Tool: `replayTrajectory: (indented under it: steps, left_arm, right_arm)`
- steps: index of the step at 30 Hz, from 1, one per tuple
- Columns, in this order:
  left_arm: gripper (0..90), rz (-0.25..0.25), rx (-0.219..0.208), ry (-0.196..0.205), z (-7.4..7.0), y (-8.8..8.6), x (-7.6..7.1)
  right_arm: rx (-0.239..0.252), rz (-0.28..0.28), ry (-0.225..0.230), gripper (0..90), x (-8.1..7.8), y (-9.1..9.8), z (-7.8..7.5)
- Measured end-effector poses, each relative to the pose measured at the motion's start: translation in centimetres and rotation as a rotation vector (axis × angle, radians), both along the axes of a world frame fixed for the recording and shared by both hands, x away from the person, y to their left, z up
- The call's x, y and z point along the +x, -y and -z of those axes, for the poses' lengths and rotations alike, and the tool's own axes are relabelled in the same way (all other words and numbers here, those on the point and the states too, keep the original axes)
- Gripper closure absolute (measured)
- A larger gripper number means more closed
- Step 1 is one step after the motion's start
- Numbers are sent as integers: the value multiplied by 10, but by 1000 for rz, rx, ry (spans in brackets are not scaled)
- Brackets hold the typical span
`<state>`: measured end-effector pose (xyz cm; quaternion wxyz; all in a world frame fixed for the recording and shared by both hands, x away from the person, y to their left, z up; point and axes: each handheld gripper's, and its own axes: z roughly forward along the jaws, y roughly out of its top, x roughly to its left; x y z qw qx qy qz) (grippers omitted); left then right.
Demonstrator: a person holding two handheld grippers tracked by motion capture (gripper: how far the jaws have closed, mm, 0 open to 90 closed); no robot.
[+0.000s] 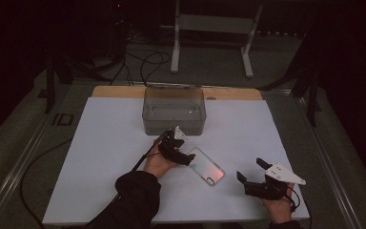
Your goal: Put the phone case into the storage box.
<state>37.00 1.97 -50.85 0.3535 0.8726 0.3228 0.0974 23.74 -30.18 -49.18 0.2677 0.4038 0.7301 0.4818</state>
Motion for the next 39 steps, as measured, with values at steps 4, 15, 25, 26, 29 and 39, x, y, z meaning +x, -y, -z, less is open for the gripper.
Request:
replayTrajectory:
  steps: [4,15,25,26,29,39]
  left_arm:
    - [406,-2,2,-30,2,0,1]
    - [730,13,17,-96,7,0,5]
    - [852,2,55,-116,3,9,7]
    - [878,0,53,-124,3,9,7]
    - [884,8,67,-113,3,10,7]
    - [894,18,29,-79,2,3,6]
  right_arm:
    - [1,2,1,86,0,0,0]
    - [0,1,-1,86,0,0,0]
    - [-4,1,-2,86,0,0,0]
    - [-1,0,-2,86,0,0,0]
    - [-1,1,-2,86,0,0,0]
    - [2,-2,-4,86,1,1,0]
